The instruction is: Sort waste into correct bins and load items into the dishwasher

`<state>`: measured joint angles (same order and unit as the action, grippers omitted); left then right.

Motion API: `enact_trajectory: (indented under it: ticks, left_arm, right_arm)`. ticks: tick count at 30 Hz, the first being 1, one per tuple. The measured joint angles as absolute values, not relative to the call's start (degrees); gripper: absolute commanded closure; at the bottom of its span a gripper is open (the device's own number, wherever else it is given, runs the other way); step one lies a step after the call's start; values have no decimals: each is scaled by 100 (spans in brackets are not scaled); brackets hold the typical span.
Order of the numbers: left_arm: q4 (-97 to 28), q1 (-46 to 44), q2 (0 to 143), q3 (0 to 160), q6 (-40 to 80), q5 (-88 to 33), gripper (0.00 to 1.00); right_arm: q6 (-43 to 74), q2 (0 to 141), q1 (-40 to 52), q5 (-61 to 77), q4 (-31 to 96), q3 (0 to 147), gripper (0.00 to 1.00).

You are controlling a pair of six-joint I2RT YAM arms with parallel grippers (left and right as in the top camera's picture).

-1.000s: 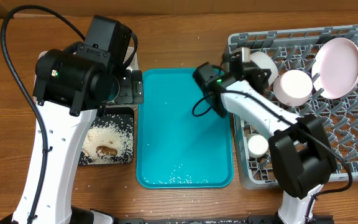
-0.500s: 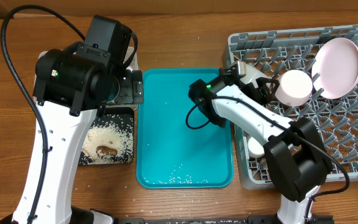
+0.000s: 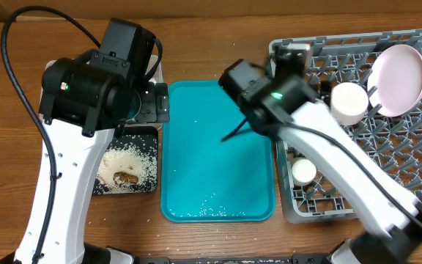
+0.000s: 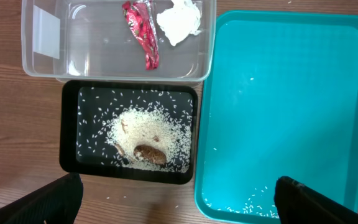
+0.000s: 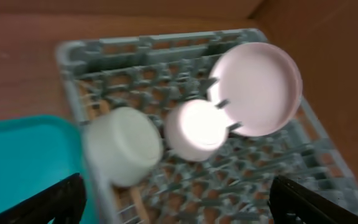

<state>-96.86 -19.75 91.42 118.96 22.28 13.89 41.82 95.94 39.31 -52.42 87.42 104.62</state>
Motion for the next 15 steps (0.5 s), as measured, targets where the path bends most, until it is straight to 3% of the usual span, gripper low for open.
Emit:
enact_trajectory:
  ticks: [4, 15]
  left_arm:
    - [-9684, -1975, 9142, 11896, 2228, 1389, 0]
    - [-9686, -1975, 9142, 11896, 2228, 1389, 0]
  right_arm:
    - [3787, 8864, 3990, -4115, 8477, 10934, 0]
    - [2915, 6829, 3990, -749, 7520, 11218, 0]
